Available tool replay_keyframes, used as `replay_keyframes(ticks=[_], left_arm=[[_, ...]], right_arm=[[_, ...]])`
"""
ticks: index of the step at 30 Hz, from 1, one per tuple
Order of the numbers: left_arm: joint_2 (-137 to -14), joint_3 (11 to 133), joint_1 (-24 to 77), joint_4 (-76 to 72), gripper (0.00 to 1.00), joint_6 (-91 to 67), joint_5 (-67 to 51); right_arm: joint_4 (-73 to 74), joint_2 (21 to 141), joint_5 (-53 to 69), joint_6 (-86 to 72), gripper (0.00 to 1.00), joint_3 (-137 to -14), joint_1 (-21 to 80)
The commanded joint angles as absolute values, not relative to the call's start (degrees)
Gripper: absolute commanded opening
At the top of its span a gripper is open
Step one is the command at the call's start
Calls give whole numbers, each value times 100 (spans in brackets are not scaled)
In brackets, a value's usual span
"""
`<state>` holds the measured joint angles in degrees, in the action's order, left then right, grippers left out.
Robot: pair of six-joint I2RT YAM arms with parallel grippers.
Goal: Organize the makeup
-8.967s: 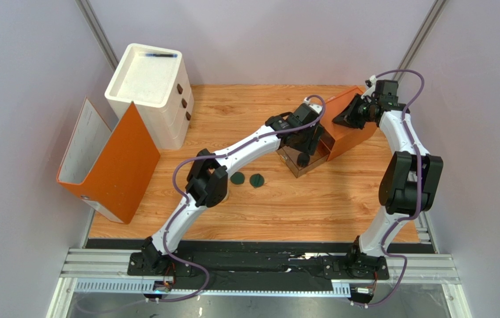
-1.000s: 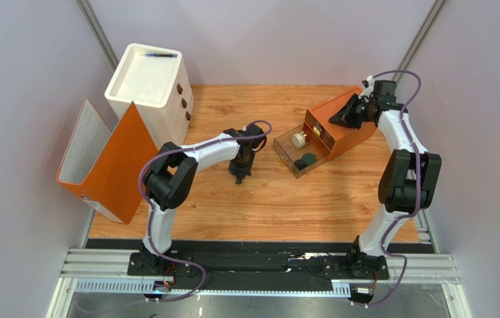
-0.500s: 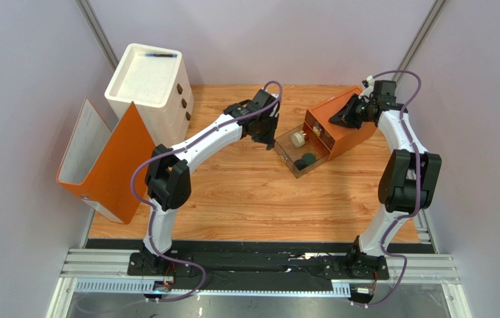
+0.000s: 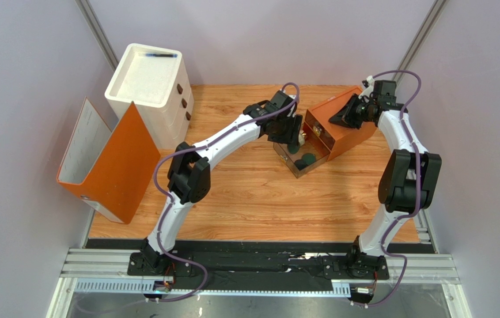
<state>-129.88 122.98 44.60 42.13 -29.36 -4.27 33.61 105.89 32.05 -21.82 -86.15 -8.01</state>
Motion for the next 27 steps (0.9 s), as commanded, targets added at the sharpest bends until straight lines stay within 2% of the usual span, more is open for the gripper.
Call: replay_keyframes(ticks=[1, 6, 8, 9, 10, 11, 15, 18, 23, 27], left_arm=[[-12824, 12463, 4456, 3929, 66, -2997, -571], [-12481, 11937, 4447, 3736, 67, -2935, -335], [-12200, 11454, 4386, 3560, 60, -3014, -299], [-12104, 11026, 4351, 3481, 25, -3058, -334], [-11885, 10795, 4272, 3289, 6, -3119, -369], [-11778, 10584, 4228, 3218, 0, -3285, -360], [-11417, 9495, 4043, 3024, 0, -3620, -229], [-11417, 9220, 3955, 2813, 0, -3805, -500], [-12049, 9544, 3955, 2707, 0, -4139, -1219], [-12734, 10350, 4095, 2707, 0, -4526, -1643]], right_arm=[[4799, 11285, 2127, -1784, 6, -8042, -721], [4808, 11285, 2127, -1784, 6, -8042, -721], [4799, 11285, 2136, -1775, 6, -8033, -721], [4808, 11285, 2144, -1784, 6, -8033, -721], [4808, 11285, 2136, -1784, 6, -8033, -721], [4808, 11285, 2136, -1784, 6, -8033, -721], [4790, 11276, 2153, -1784, 6, -8024, -721], [4790, 11294, 2162, -1784, 6, -8016, -721], [4781, 11294, 2162, -1802, 6, -8016, -721], [4772, 11303, 2171, -1811, 6, -8016, -721]])
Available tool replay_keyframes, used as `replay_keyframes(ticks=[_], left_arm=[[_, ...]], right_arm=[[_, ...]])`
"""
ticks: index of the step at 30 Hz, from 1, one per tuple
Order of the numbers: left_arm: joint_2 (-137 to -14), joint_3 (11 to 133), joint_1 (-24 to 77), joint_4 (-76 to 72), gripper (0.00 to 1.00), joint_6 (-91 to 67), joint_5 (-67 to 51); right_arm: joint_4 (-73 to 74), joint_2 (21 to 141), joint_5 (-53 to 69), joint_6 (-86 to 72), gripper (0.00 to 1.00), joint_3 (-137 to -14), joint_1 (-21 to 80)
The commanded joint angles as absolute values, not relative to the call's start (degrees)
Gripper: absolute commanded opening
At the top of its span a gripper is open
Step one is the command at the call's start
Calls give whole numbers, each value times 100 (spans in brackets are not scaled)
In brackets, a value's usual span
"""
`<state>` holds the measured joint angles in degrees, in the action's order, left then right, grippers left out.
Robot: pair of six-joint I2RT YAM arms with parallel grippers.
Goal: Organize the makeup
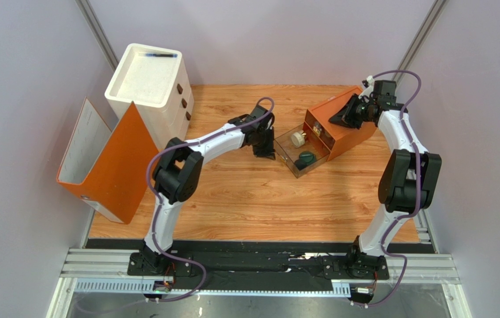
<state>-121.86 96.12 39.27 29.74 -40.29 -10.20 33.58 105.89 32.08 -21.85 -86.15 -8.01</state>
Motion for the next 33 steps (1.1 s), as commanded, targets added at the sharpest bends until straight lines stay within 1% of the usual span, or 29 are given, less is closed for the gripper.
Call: replay_keyframes(ticks=[1, 4, 8, 9, 13, 16, 19, 22, 23, 25, 26, 28, 29, 31, 33], left_arm=[[-12988, 10528, 4148, 2724, 0, -4639, -1670], [-13445, 11205, 4323, 2646, 0, -4964, -1915], [-13885, 11793, 4500, 2048, 0, -5668, -2188], [-14200, 12265, 4535, 2057, 0, -5791, -2241], [-14853, 13244, 4623, 1908, 0, -6510, -2478], [-14959, 13272, 4632, 1338, 0, -6959, -2566], [-14959, 13272, 4606, 1309, 0, -6988, -2593], [-14696, 12834, 4570, 1161, 0, -6873, -2514], [-14608, 12467, 4562, 821, 0, -6890, -2488], [-14467, 12279, 4509, 616, 0, -7031, -2487], [-14519, 12278, 4509, 424, 0, -7075, -2513], [-14686, 12540, 4509, 518, 0, -7163, -2627], [-14895, 12942, 4517, 684, 0, -7189, -2680], [-15055, 13253, 4526, 791, 0, -7224, -2803], [-14942, 13211, 4526, 835, 0, -7120, -2786]], right_arm=[[4764, 11311, 2162, -1811, 6, -8007, -721], [4764, 11303, 2162, -1811, 6, -8016, -721], [4746, 11285, 2197, -1819, 6, -7989, -721], [4746, 11294, 2189, -1819, 6, -7981, -721], [4737, 11294, 2224, -1837, 6, -7980, -721], [4729, 11268, 2241, -1837, 6, -7963, -721], [4729, 11276, 2250, -1828, 6, -7963, -721], [4720, 11267, 2267, -1837, 6, -7972, -721], [4720, 11276, 2268, -1846, 6, -7963, -721], [4711, 11259, 2294, -1846, 6, -7972, -721], [4702, 11267, 2303, -1846, 6, -7972, -721], [4720, 11276, 2303, -1846, 6, -7972, -721], [4728, 11276, 2311, -1837, 6, -7989, -721], [4729, 11268, 2311, -1837, 6, -7989, -721], [4729, 11241, 2303, -1828, 6, -7989, -721]])
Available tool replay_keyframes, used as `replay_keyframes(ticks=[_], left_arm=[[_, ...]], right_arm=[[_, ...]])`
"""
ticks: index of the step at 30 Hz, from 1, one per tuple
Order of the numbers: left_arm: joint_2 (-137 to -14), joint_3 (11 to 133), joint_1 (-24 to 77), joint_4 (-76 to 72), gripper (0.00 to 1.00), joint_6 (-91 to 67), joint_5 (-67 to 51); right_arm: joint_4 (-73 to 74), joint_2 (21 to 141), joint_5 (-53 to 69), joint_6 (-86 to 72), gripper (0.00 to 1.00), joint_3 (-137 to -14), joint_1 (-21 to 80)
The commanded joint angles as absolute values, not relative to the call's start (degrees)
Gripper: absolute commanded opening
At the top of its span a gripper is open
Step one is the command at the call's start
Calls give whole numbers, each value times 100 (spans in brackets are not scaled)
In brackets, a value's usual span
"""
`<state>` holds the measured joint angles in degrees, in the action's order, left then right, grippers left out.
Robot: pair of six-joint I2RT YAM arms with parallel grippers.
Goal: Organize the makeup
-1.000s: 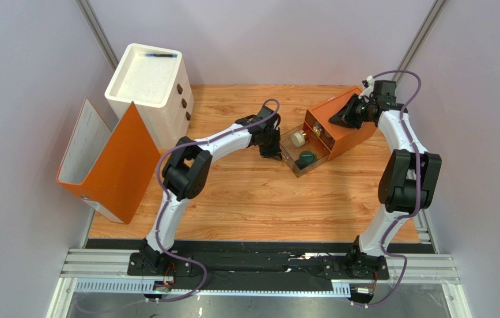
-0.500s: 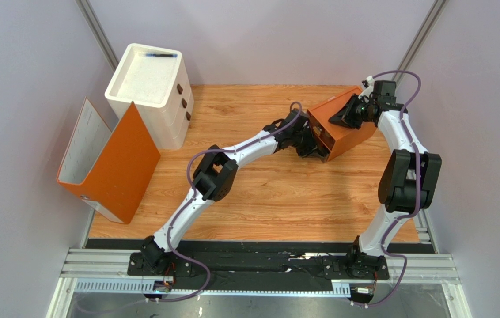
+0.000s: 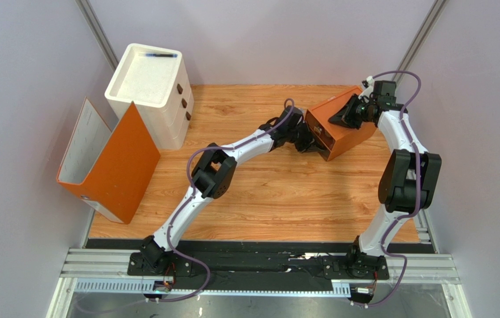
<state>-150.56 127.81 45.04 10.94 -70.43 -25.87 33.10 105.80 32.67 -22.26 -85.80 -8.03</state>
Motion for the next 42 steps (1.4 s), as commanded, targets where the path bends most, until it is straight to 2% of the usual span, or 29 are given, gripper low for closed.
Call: replay_keyframes(ticks=[1, 7, 12, 15, 17, 18, 21, 22, 23, 24, 26, 27, 29, 39, 42], left_arm=[[-14820, 13088, 4509, 852, 0, -7015, -2612], [-13563, 11149, 4281, 360, 0, -6453, -2768], [-11815, 9959, 4193, 1272, 0, -4705, -2365], [-10927, 9660, 4140, 2528, 7, -3668, -1979], [-10270, 9309, 4140, 3215, 18, -2958, -1531], [-10057, 9151, 4140, 3382, 38, -2797, -1233], [-9187, 8352, 4122, 3656, 68, -2426, -898], [-8976, 7975, 4122, 3656, 80, -2391, -836], [-8617, 7824, 4122, 3639, 95, -2356, -800], [-8448, 7692, 4113, 3647, 100, -2347, -782], [-8070, 7445, 4104, 3674, 99, -2303, -765], [-7955, 7410, 4104, 3691, 99, -2311, -712], [-7718, 7392, 4096, 3762, 99, -2285, -642], [-7260, 7849, 4078, 4570, 99, -1864, -97], [-6796, 7569, 4078, 4396, 99, -1565, -404]], right_arm=[[4737, 11233, 2285, -1837, 6, -7989, -721], [4764, 11093, 2224, -1802, 5, -8015, -721], [4886, 10697, 2153, -1802, 5, -8331, -721], [5027, 10337, 2127, -1872, 6, -8708, -703], [5168, 10117, 2004, -1890, 8, -8902, -677], [5264, 9881, 1899, -1890, 10, -9103, -633], [5387, 9335, 1741, -1872, 21, -9342, -536], [5449, 9186, 1610, -1863, 33, -9465, -440], [5458, 9011, 1556, -1846, 39, -9518, -396], [5458, 8722, 1503, -1820, 52, -9545, -291], [5441, 8412, 1354, -1793, 63, -9632, -159], [5380, 8281, 1258, -1767, 79, -9659, -36], [5327, 7911, 1187, -1767, 100, -9694, -26], [4642, 7067, 1327, -2311, 100, -8984, 325], [4439, 6952, 1292, -2434, 100, -8729, 439]])
